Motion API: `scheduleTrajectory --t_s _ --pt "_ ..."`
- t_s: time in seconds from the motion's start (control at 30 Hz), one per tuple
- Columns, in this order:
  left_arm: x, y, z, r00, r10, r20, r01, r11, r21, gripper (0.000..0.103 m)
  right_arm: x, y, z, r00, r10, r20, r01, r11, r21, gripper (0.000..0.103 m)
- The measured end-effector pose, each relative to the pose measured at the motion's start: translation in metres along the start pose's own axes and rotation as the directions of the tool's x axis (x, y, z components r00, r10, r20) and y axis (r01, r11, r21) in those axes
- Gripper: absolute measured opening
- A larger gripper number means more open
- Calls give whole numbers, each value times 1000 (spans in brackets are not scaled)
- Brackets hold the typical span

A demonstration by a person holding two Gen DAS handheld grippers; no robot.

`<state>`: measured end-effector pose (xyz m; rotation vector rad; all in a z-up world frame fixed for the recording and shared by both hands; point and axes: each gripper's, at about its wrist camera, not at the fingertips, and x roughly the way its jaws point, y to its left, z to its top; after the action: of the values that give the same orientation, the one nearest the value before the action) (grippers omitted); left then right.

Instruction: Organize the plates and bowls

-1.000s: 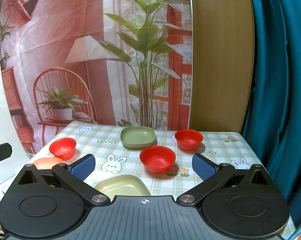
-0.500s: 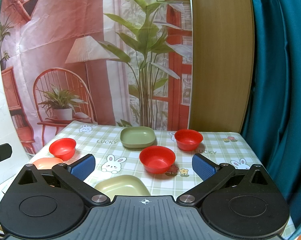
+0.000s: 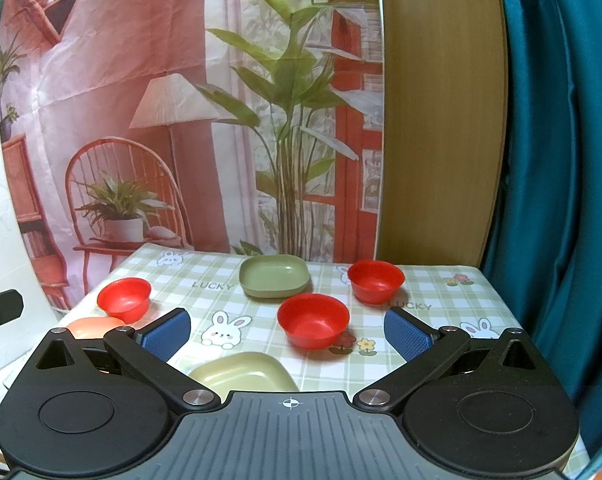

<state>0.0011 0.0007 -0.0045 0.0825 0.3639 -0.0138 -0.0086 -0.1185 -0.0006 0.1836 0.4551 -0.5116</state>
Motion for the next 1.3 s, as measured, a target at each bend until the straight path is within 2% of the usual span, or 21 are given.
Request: scheduleTrajectory --t_s 0.23,0.33,0.43,0.6,0.87,1.03,1.2,1.3 --pt "9 1 2 1000 3 -21 -3 1000 -1 102 5 -9 13 1000 -3 3 3 1000 -4 103" --pt "19 1 6 999 20 -27 -20 1000 7 102 17 -18 23 999 -8 31 8 1000 -18 103" --pt "34 5 17 999 -5 -47 5 1000 -9 102 29 -27 34 999 -13 47 14 1000 -12 103" --pt "53 7 31 999 32 -20 -32 999 0 102 52 -46 50 998 -13 64 13 1000 -11 103" --pt "84 13 58 1000 27 -10 -27 1000 -4 102 90 -63 62 999 -14 47 13 1000 11 103" --pt "102 30 71 999 53 -4 -53 999 -9 102 114 -60 61 999 25 19 -26 999 25 102" --pt "125 56 73 997 55 -49 -58 997 -52 101 141 -45 56 998 70 -6 -69 997 32 100" --pt "137 69 71 994 91 -62 -94 995 -45 101 156 -33 52 995 95 -27 -94 995 28 98"
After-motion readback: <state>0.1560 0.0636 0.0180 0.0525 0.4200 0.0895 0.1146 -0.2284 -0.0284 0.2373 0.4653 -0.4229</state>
